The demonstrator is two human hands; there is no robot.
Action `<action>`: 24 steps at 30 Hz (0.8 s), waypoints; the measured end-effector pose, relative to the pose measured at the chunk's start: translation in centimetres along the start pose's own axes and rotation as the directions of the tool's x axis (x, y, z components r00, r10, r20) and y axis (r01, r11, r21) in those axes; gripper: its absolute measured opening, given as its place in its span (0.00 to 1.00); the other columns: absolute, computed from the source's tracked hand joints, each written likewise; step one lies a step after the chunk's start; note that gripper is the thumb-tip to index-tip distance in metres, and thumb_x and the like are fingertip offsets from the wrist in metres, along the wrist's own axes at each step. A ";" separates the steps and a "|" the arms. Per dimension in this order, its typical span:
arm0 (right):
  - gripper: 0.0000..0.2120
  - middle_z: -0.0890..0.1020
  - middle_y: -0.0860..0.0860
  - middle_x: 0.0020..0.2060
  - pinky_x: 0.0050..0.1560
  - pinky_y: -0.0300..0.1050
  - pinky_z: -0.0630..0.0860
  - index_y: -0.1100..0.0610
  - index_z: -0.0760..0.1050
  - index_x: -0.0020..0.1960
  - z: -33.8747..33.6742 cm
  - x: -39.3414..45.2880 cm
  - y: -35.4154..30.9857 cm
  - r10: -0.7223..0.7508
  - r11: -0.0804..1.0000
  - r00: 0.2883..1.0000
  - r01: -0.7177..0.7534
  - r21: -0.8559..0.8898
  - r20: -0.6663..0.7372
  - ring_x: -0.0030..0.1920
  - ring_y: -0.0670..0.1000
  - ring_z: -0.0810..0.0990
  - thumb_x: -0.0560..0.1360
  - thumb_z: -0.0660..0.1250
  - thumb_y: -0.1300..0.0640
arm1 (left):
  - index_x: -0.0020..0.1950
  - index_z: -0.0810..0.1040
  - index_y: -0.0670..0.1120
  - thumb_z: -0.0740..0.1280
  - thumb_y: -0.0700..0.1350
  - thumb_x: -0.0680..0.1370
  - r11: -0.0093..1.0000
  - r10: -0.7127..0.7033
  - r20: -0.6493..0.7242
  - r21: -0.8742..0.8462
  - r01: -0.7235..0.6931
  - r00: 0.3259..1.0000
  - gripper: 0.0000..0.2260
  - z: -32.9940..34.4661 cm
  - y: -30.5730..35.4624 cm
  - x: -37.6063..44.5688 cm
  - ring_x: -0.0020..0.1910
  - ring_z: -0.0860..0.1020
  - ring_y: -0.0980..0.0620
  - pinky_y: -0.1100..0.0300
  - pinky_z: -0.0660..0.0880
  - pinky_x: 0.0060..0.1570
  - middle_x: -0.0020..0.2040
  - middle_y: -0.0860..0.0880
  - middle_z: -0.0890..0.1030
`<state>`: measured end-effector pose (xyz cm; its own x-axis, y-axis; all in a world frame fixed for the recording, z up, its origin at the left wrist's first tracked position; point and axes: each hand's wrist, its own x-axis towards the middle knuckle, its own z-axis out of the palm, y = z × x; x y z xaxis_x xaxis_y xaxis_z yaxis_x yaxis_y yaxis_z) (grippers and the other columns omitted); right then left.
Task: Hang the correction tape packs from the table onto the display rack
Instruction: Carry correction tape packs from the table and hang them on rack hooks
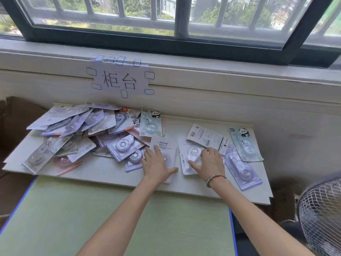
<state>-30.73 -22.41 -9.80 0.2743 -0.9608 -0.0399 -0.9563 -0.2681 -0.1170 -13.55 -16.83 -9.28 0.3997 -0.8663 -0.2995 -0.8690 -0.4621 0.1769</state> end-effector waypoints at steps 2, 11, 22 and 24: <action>0.38 0.71 0.55 0.63 0.67 0.47 0.62 0.58 0.64 0.68 0.0 0.1 -0.8 0.067 0.997 0.997 -0.068 0.042 0.030 0.65 0.55 0.68 0.71 0.60 0.30 | 0.78 0.41 0.40 0.65 0.69 0.71 1.000 -0.016 -0.011 -0.024 0.016 1.000 0.52 -0.1 0.2 0.0 0.76 0.52 0.37 0.47 0.54 0.73 0.76 0.32 0.49; 0.42 0.64 0.59 0.69 0.73 0.53 0.55 0.56 0.50 0.75 -0.3 1.3 -2.6 0.167 0.977 0.958 -0.192 0.089 0.233 0.71 0.58 0.60 0.72 0.65 0.38 | 0.78 0.41 0.40 0.69 0.61 0.72 0.984 -0.055 -0.015 -0.173 0.052 0.998 0.50 -0.8 0.1 0.2 0.75 0.55 0.39 0.49 0.57 0.72 0.76 0.34 0.52; 0.51 0.66 0.60 0.67 0.67 0.47 0.62 0.62 0.51 0.73 -0.7 0.9 -4.3 0.207 0.975 0.953 -0.218 0.029 0.222 0.68 0.58 0.65 0.65 0.72 0.36 | 0.79 0.41 0.43 0.71 0.60 0.71 0.944 -0.070 0.007 -0.322 0.068 0.998 0.50 -1.0 -0.3 -0.5 0.77 0.52 0.41 0.47 0.56 0.73 0.77 0.38 0.50; 0.52 0.63 0.62 0.69 0.69 0.48 0.60 0.62 0.45 0.75 -0.7 0.6 -4.3 0.191 0.974 0.952 -0.214 0.071 0.241 0.69 0.59 0.63 0.67 0.72 0.40 | 0.79 0.42 0.44 0.71 0.60 0.71 0.938 -0.055 0.009 -0.343 0.055 0.998 0.50 -1.1 -0.7 -0.7 0.77 0.52 0.41 0.46 0.57 0.73 0.78 0.39 0.50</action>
<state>-26.48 -21.90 -8.59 0.1024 -0.9486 -0.2993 -0.9832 -0.0507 -0.1756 -12.91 -16.06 -8.20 0.4444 -0.8376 -0.3177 -0.6926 -0.5461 0.4713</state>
